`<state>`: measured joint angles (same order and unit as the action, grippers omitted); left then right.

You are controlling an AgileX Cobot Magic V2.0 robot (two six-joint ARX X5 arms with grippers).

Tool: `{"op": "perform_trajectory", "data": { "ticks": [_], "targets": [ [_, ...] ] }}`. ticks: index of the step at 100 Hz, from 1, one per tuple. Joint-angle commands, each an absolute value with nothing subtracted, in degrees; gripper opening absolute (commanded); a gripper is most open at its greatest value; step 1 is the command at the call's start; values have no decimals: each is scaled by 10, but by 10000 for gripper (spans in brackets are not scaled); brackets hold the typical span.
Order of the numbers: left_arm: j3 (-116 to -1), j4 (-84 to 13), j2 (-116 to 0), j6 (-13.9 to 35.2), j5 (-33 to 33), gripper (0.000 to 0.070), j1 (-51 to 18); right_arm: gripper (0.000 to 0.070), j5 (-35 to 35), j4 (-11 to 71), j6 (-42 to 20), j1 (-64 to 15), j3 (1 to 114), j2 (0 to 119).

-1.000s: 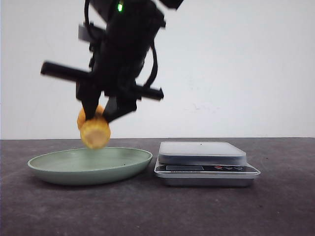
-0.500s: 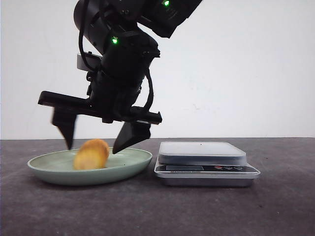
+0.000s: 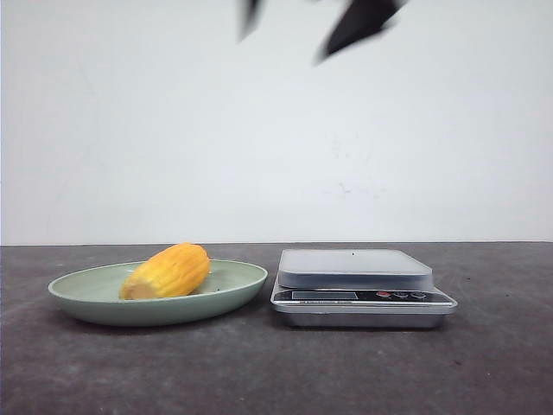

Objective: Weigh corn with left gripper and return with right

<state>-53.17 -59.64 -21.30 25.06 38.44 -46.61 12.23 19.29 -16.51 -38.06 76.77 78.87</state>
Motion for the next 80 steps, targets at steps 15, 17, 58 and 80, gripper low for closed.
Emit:
{"op": "perform_trajectory", "data": {
  "ticks": [15, 17, 58, 80],
  "targets": [
    [-538, -550, -213, 211, 385, 471, -470, 614, 121, 319, -64, -289, 775, 601],
    [-538, -547, -213, 210, 385, 471, -470, 614, 121, 335, -58, -281, 775, 583],
    [-538, -507, -209, 197, 363, 470, -473, 614, 69, 597, -130, -250, 737, 287],
    [-526, -475, -209, 192, 329, 461, -473, 596, 64, 601, -132, -249, 632, 186]
  ]
}}
